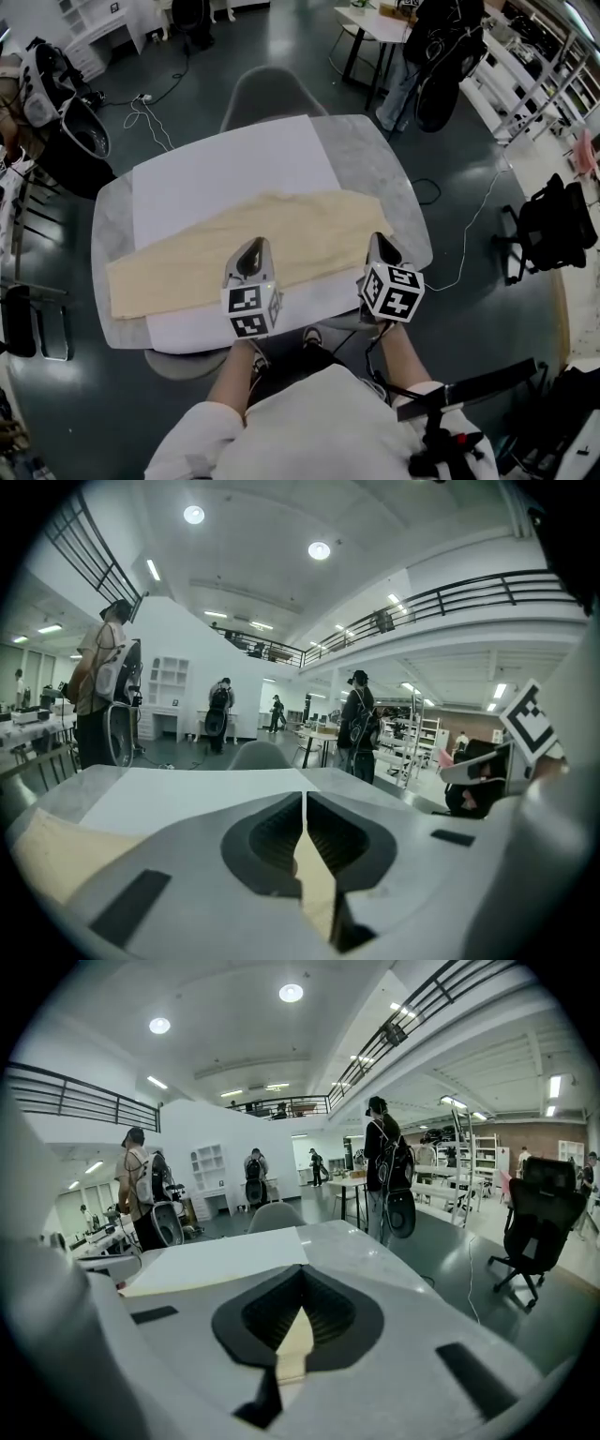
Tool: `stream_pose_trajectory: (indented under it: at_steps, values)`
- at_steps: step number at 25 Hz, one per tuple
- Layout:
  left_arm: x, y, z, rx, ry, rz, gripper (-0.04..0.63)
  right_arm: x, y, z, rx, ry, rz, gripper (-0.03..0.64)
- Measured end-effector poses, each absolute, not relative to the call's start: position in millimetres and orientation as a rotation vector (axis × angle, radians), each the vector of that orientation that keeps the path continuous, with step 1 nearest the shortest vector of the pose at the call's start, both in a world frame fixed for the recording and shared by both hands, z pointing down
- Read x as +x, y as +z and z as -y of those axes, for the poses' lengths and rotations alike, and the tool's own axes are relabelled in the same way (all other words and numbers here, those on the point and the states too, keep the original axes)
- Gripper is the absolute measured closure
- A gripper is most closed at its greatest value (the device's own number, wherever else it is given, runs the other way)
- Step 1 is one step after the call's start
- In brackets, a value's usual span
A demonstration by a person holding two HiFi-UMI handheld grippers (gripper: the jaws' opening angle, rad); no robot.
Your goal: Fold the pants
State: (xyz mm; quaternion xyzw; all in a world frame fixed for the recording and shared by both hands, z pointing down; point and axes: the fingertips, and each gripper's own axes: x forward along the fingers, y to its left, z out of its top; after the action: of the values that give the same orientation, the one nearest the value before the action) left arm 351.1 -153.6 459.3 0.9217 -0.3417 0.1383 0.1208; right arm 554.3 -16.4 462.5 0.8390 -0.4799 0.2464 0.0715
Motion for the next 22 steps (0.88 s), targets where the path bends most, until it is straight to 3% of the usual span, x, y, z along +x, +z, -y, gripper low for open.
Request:
stream_pose_trajectory:
  at_steps: [18,20,22]
  values:
    - [406.4,548.7,145.6,2.630,0.636,0.983,0.577,642.8,572.7,-15.7,2.513,0.993,1.291,0.620]
    - [409.7,561.7,146.0,2.619,0.668,0.979,0.577,649.1,586.9,-15.3,2.504,1.038,1.286,0.549]
    - [411.6,573.6,148.6,2.609,0.691,0.983,0.577,655.4,602.8,-15.5,2.492,1.084,1.263,0.548]
